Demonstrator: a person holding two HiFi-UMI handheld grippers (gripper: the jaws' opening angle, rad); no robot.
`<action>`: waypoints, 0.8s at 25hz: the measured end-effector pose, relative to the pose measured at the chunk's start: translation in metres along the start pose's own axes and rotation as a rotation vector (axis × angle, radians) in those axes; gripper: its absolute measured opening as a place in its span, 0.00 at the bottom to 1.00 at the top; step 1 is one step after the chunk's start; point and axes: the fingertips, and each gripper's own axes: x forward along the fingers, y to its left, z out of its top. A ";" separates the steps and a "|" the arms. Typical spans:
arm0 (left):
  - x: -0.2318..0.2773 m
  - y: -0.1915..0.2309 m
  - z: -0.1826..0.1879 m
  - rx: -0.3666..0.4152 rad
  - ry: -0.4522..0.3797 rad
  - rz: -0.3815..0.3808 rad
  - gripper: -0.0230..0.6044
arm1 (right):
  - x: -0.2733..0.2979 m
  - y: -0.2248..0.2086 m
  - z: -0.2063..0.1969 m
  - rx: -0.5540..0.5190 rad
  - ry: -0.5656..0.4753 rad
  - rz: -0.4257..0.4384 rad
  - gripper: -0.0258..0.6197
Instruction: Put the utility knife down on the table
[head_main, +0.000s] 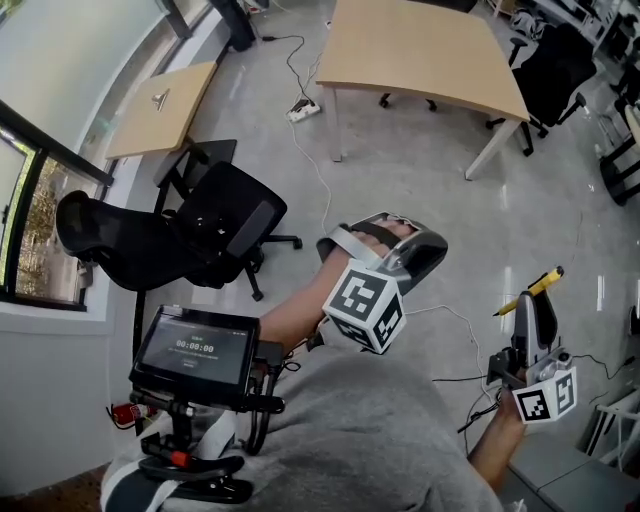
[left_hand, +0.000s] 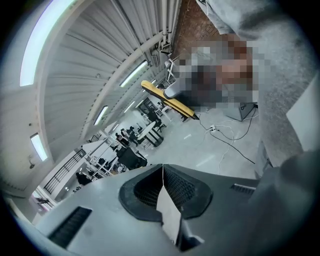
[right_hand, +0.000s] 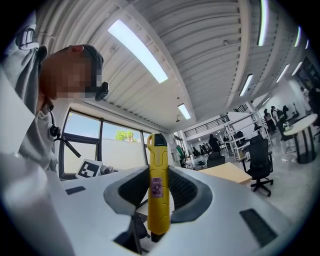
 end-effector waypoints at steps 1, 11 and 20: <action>0.010 0.003 0.006 0.003 0.001 -0.002 0.05 | -0.003 -0.011 0.003 0.001 -0.002 -0.001 0.23; 0.074 0.017 0.044 0.037 -0.034 -0.027 0.05 | -0.020 -0.072 0.022 0.001 -0.019 -0.033 0.23; 0.096 0.057 0.048 0.019 -0.078 -0.085 0.05 | 0.009 -0.106 0.041 0.023 -0.003 -0.103 0.23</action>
